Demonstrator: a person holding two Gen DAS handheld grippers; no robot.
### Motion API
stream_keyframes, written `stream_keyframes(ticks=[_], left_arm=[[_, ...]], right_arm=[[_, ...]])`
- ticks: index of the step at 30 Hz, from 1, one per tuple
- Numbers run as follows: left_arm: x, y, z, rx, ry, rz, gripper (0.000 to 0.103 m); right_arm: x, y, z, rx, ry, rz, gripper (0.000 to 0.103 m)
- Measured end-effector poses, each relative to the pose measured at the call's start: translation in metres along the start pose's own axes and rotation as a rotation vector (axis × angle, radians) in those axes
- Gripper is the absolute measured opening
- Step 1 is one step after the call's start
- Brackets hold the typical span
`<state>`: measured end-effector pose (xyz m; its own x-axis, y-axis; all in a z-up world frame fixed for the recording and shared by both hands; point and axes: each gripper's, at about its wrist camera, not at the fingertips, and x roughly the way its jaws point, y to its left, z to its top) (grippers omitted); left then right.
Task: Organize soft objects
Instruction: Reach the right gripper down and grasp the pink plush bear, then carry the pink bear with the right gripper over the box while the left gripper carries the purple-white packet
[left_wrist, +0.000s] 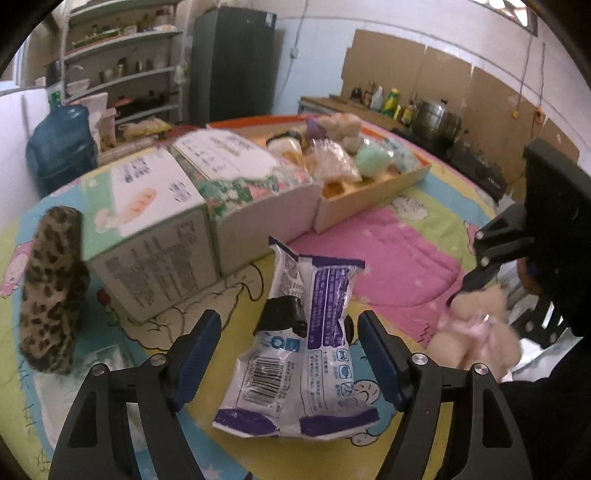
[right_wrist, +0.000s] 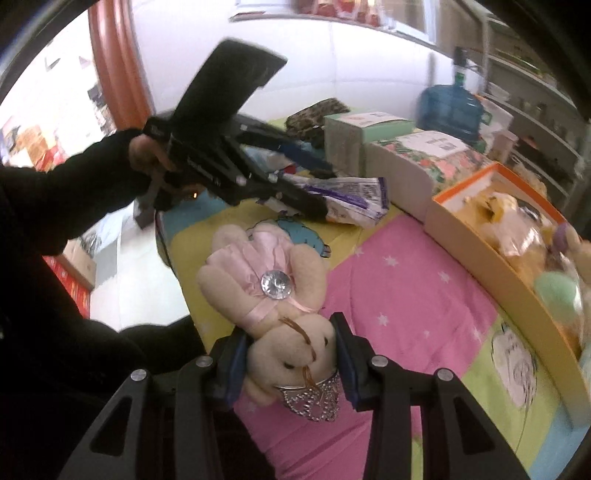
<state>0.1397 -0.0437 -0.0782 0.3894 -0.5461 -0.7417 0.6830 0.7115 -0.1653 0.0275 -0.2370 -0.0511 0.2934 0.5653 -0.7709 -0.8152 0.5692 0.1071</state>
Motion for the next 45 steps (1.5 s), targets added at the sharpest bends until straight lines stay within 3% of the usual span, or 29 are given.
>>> stream_keyframes(ticks=[5,8,9,11,20,35,45], left_arm=[[0.011,-0.011,-0.001,0.046,0.043,0.015,0.078],[0.008,-0.004,-0.003,0.002,0.029,-0.007,0.077],[0.006,-0.003,-0.004,-0.008,0.024,-0.015,0.076],[0.003,-0.003,-0.007,-0.019,0.012,-0.018,0.059],[-0.006,-0.014,-0.02,-0.075,-0.058,-0.006,0.049],[-0.033,-0.042,-0.012,-0.238,-0.242,0.06,0.043],[-0.034,-0.062,0.021,-0.232,-0.304,0.073,0.043]], right_arm=[[-0.012,-0.01,-0.006,0.11,-0.054,-0.033,0.043],[-0.016,-0.018,-0.005,0.168,-0.08,-0.066,0.043],[-0.017,-0.021,-0.005,0.187,-0.088,-0.081,0.043],[-0.018,-0.025,-0.005,0.223,-0.1,-0.116,0.043],[-0.017,-0.043,-0.01,0.345,-0.154,-0.183,0.043],[-0.038,-0.049,-0.013,0.413,-0.246,-0.304,0.043],[-0.063,-0.057,-0.016,0.418,-0.291,-0.372,0.043]])
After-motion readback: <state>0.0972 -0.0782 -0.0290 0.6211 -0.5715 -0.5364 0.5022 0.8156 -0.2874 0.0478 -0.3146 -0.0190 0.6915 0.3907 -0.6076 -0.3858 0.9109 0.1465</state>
